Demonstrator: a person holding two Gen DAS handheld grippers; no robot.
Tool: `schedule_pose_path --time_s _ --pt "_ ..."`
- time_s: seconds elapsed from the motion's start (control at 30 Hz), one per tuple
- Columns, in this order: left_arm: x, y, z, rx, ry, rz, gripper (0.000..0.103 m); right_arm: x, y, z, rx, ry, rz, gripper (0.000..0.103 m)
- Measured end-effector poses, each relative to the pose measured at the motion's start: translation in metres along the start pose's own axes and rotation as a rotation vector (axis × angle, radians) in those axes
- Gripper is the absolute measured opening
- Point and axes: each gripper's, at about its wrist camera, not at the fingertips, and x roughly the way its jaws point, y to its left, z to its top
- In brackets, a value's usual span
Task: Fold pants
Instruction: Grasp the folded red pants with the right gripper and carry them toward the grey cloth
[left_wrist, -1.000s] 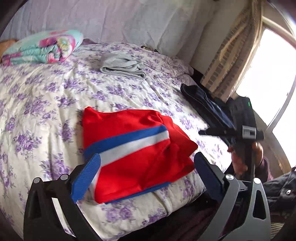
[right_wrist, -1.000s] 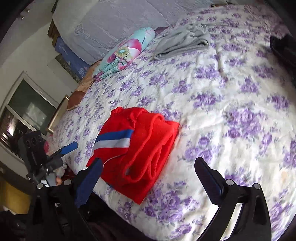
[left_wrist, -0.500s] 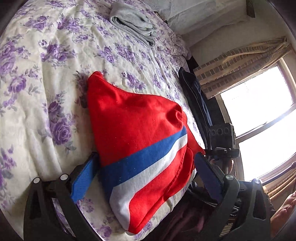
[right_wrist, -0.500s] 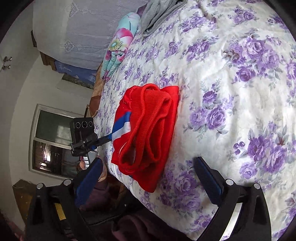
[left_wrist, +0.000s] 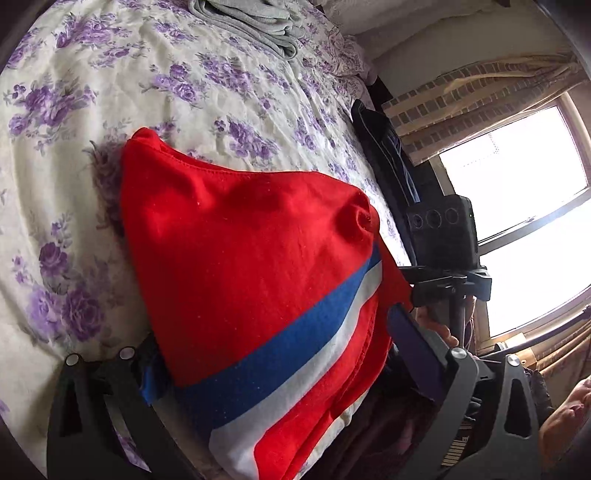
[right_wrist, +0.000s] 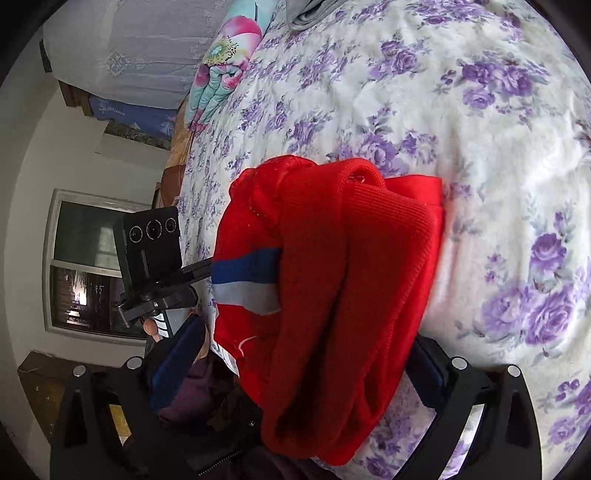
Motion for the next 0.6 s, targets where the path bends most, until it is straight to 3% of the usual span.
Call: schedule_pose_path --time_s 0.2,0.3,0.33,0.37,0.5,0.6 --pt "0.003 -0.010 -0.001 0.021 -0.031 0.022 0.098 -0.002 0.008 -0.010 -0.064 -0.058 -0.011 0.095" --pt "0.002 -0.015 -0.005 0.033 -0.058 0.034 0.097 -0.009 0.001 -0.013 -0.050 -0.082 -0.009 0.065" --pt "0.001 -0.017 -0.006 0.034 -0.065 0.052 0.093 -0.012 -0.003 -0.014 -0.044 -0.093 -0.001 0.049" --pt "0.000 -0.016 -0.007 0.030 -0.071 0.072 0.085 -0.014 -0.007 -0.014 -0.043 -0.101 0.021 0.044" --pt "-0.010 -0.021 -0.012 0.020 -0.098 0.112 0.068 -0.020 -0.007 -0.019 -0.055 -0.139 0.050 0.037" --pt "-0.018 -0.034 -0.017 0.034 -0.109 0.119 0.066 -0.030 0.013 -0.026 -0.123 -0.168 0.050 0.037"
